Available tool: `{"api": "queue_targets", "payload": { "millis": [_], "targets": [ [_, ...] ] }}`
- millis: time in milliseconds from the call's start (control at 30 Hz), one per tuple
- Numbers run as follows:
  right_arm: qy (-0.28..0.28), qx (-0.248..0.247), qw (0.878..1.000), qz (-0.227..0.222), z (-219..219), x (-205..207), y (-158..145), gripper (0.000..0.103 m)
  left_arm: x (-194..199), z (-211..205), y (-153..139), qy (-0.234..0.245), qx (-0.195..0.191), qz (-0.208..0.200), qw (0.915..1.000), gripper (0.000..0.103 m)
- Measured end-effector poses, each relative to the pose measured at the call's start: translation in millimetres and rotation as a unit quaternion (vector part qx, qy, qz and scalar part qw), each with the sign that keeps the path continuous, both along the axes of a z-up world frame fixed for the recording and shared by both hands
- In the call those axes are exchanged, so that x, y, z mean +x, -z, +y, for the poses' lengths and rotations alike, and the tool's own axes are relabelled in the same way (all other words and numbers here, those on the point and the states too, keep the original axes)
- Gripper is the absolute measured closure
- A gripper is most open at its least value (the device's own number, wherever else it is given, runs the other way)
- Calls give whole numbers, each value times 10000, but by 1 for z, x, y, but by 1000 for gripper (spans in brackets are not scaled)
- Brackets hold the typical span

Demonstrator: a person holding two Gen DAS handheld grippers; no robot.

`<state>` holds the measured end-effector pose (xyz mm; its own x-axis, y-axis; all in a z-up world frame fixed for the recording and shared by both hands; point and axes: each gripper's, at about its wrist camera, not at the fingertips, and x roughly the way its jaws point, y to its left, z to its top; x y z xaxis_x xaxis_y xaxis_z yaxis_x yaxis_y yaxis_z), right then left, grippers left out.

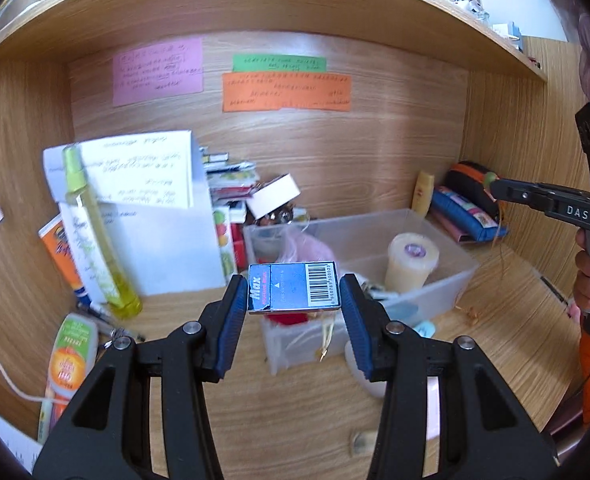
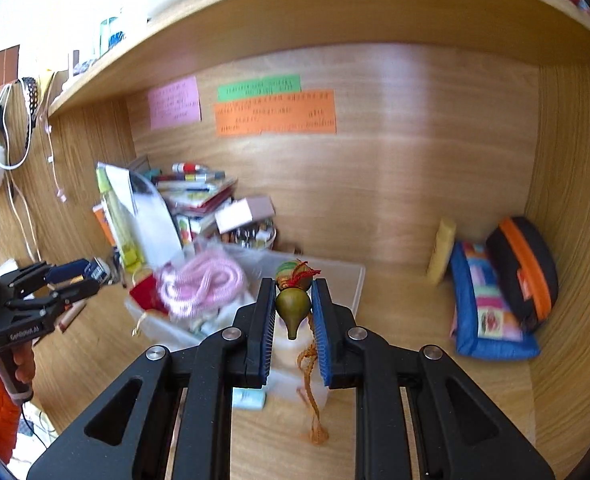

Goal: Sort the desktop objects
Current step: 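Lift the ornament and blue card and carry them toward the clear box, then lower both items into the clear box and open both grippers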

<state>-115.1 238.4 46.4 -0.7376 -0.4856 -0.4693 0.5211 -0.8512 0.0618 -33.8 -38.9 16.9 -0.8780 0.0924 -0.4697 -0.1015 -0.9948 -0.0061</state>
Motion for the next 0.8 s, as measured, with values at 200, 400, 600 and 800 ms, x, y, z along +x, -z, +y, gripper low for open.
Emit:
{"api": "queue_targets", "payload": {
  "millis": [200, 400, 600, 800],
  "targets": [
    [57, 127, 9998, -140, -11, -20, 13, 87, -20, 11, 2, 115, 75, -54, 9999, 56],
    [41, 135, 9980, -624, -12, -41, 48, 87, -39, 20, 16, 183, 59, -288, 9994, 56],
    [20, 238, 9953, -942, -11, -48, 67, 87, -58, 30, 29, 307, 125, -485, 9983, 56],
    [3, 464, 9947, -915, -13, -42, 72, 87, -77, 42, 39, 423, 320, -710, 9961, 56]
  ]
}}
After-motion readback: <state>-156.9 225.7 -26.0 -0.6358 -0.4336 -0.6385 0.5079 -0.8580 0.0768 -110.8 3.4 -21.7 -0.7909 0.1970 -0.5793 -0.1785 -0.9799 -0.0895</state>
